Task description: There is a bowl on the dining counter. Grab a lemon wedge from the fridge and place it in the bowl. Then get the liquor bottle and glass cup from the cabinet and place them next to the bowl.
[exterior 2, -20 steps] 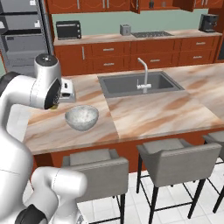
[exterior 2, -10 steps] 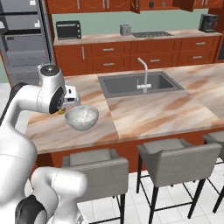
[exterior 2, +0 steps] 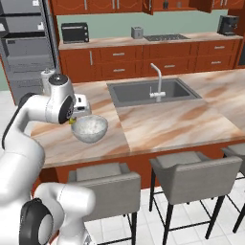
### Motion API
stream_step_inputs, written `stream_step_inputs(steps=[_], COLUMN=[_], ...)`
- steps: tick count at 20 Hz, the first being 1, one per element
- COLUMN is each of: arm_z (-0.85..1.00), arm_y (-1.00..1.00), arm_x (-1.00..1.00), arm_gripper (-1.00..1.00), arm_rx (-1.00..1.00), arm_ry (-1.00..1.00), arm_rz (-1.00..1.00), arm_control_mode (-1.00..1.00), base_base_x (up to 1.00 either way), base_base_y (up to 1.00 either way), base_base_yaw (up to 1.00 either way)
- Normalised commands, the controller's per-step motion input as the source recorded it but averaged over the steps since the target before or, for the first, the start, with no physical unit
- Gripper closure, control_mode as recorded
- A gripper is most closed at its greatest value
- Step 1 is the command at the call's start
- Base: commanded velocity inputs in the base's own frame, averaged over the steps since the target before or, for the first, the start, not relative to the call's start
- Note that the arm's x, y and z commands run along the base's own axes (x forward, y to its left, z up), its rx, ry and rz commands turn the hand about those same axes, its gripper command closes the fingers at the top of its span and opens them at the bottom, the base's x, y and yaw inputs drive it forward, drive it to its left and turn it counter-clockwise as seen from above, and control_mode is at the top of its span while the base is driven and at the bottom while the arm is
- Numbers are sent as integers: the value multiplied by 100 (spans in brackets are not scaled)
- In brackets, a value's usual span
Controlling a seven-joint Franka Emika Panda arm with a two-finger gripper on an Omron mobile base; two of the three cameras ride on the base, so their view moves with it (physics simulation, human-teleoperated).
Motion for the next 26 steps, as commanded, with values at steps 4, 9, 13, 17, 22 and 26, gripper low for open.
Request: stream_step_inputs(steps=[4, 9, 13, 17, 22, 26], arm_z=[-31, -46, -39, -30, -28, -28], arm_y=[0, 0, 0, 0, 0, 0], arm_x=[34, 30, 39, 42, 42, 34], arm_gripper=[100, 100, 100, 100, 100, 100], arm_rx=[-3, -3, -2, -1, -1, -2], arm_ry=[0, 0, 0, 0, 1, 1], arm_rz=[0, 0, 0, 0, 0, 0], arm_control_mode=[-100, -100, -100, -100, -100, -100], base_base_x=[0, 0, 0, 0, 0, 0], base_base_y=[0, 0, 0, 0, 0, 0], base_base_yaw=[0, 0, 0, 0, 0, 0])
